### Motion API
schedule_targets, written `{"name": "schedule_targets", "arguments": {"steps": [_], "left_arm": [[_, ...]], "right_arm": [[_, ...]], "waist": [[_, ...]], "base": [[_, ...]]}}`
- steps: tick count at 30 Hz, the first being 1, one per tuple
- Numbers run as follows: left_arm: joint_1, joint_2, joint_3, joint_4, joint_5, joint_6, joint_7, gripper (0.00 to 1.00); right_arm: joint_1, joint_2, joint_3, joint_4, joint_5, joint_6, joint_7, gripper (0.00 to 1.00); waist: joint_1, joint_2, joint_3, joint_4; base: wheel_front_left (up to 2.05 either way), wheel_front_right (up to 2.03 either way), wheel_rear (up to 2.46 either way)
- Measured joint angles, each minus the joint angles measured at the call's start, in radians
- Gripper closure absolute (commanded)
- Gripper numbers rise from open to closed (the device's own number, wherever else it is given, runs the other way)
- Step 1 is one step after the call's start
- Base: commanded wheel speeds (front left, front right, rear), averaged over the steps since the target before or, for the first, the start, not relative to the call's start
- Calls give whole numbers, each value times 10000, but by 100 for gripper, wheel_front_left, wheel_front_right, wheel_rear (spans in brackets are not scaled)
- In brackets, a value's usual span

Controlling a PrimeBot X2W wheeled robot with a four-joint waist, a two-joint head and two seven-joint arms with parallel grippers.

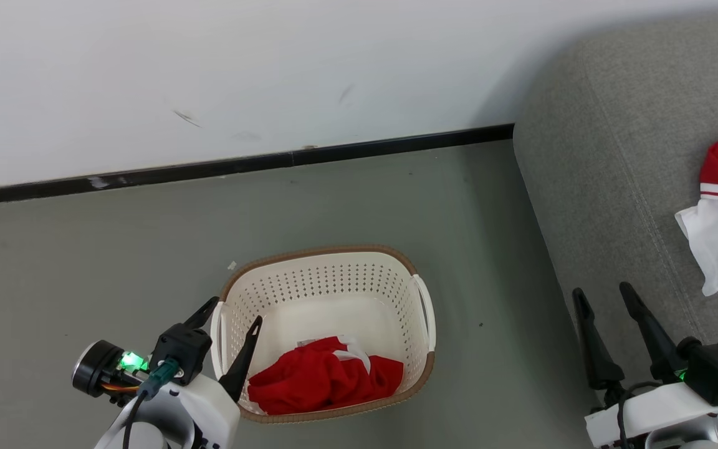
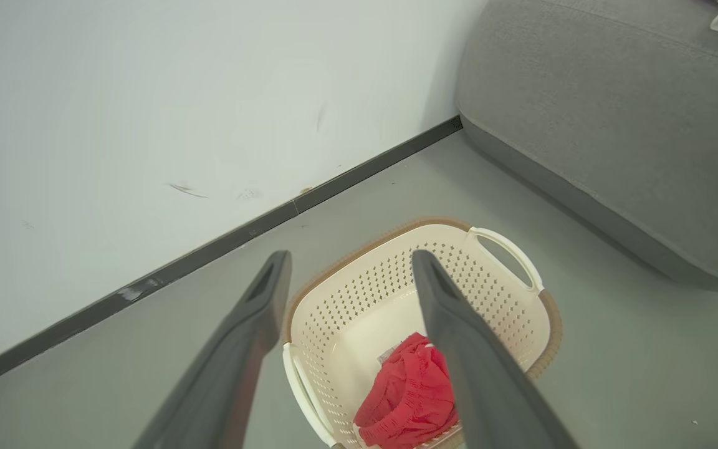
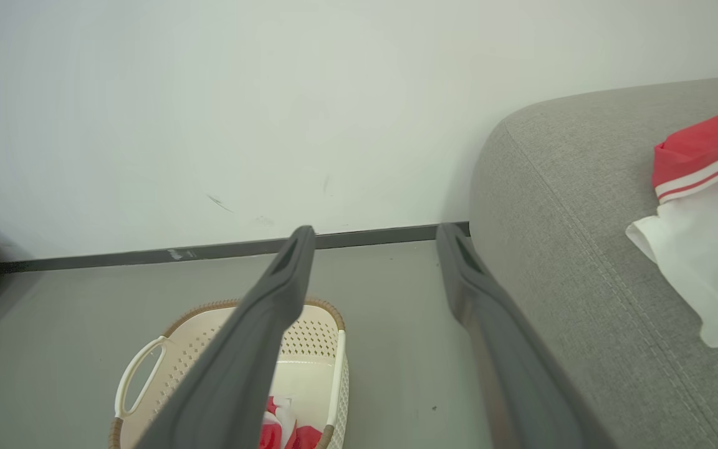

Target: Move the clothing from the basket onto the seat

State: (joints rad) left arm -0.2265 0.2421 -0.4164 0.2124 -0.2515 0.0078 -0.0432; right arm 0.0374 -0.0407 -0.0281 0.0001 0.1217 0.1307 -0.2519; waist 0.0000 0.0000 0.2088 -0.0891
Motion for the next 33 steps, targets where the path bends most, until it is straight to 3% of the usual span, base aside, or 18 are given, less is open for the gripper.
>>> {"name": "schedule_targets", "arguments": {"steps": [18,33], "left_arm": [[-1772,242,-888,1273,1053,-736,349,0],[-2930,443,-1632,2163,1843,-999,433,0]], "right_arm": [[-841,13,-6,-732,240,0,-2,0],[-1898,12,276,-857,677,0,-2,0]], "waist": [[0,0,2125,-772],[0,0,3753,-1597]], "base": [[0,0,0],[0,0,0]]}}
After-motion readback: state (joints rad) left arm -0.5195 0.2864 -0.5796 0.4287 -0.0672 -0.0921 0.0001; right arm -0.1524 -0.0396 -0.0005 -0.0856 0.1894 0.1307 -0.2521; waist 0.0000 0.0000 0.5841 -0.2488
